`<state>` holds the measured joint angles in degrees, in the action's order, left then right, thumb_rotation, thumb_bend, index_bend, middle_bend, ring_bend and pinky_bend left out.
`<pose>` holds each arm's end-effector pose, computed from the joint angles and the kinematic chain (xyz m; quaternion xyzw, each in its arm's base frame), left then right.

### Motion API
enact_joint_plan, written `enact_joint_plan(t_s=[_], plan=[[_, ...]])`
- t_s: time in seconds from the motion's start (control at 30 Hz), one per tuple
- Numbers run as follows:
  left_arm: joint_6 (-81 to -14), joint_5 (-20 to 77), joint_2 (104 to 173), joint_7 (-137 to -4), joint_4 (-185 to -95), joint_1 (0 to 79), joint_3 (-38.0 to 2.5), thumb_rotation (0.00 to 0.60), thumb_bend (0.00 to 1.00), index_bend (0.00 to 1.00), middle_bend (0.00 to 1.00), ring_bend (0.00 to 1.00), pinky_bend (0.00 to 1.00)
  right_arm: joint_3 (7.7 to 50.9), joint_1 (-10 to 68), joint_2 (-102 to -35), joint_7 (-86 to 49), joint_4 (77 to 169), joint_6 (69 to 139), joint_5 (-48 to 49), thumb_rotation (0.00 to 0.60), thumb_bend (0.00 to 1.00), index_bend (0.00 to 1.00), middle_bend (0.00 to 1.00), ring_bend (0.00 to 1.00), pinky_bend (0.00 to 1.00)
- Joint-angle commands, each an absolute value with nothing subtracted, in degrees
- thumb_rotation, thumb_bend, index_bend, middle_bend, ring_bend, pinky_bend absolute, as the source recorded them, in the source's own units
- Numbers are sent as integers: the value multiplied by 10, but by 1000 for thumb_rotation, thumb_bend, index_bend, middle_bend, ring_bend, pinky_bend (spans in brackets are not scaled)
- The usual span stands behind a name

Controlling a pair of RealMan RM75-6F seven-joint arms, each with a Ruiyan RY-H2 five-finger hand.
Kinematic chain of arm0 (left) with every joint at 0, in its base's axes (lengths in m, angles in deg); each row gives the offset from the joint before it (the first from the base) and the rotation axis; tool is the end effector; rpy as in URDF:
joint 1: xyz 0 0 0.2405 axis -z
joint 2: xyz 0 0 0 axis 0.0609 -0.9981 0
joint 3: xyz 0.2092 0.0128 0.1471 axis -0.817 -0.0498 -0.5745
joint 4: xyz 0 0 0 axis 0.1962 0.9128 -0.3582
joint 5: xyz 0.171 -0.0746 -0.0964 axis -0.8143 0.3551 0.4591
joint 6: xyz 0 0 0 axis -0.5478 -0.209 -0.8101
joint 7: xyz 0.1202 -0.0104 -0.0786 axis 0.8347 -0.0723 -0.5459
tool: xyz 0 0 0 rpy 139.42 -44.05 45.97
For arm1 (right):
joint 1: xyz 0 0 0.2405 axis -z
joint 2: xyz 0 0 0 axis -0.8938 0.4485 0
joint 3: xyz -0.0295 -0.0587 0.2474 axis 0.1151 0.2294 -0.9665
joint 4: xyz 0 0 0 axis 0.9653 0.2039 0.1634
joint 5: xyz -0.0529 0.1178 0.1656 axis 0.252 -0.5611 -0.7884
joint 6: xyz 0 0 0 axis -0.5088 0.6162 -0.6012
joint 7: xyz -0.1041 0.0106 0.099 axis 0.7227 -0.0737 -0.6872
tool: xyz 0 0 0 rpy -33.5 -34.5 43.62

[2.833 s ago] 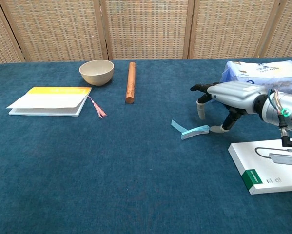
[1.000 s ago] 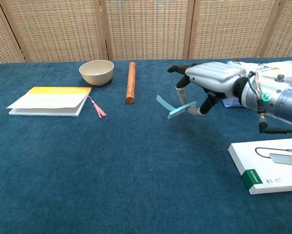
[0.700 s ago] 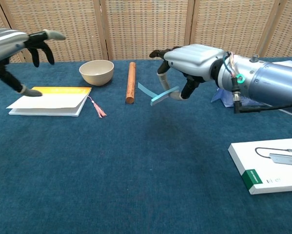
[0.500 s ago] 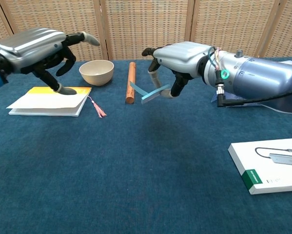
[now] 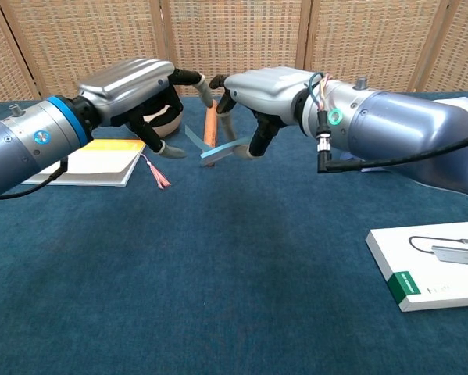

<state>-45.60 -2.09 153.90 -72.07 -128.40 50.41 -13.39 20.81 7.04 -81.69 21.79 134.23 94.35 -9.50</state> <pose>-0.1089 0.3766 -0.0268 -0.7534 -0.2284 -0.4987 0.3627 -0.0262 -0.3651 -0.0405 0.7745 -0.2897 0.3959 0.3993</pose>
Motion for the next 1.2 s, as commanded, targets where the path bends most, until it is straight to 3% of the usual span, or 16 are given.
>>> enact_joint_plan(t_s=[0.03,0.23,0.9,1.2], plan=[[-448,-12,1547,-740,-1278,512,-132,600,115,356,877,914,838,210,69,-816,219,1348,947,-101,600,466,589,5,0,35],[-447,-6,1547,-774,-1275,521,-136,600,251,419,877,914,838,217,65,-812,225,1352,956,-107,600,466,589,5,0,35],[-422,19,1524,-721,-1312,540,-147,600,316,524,877,914,838,231,56,-804,227,1355,970,-124,600,504,589,5,0,34],[-425,28,1528,-721,-1316,543,-150,600,396,576,877,914,838,237,54,-798,221,1358,973,-125,600,516,589,5,0,34]])
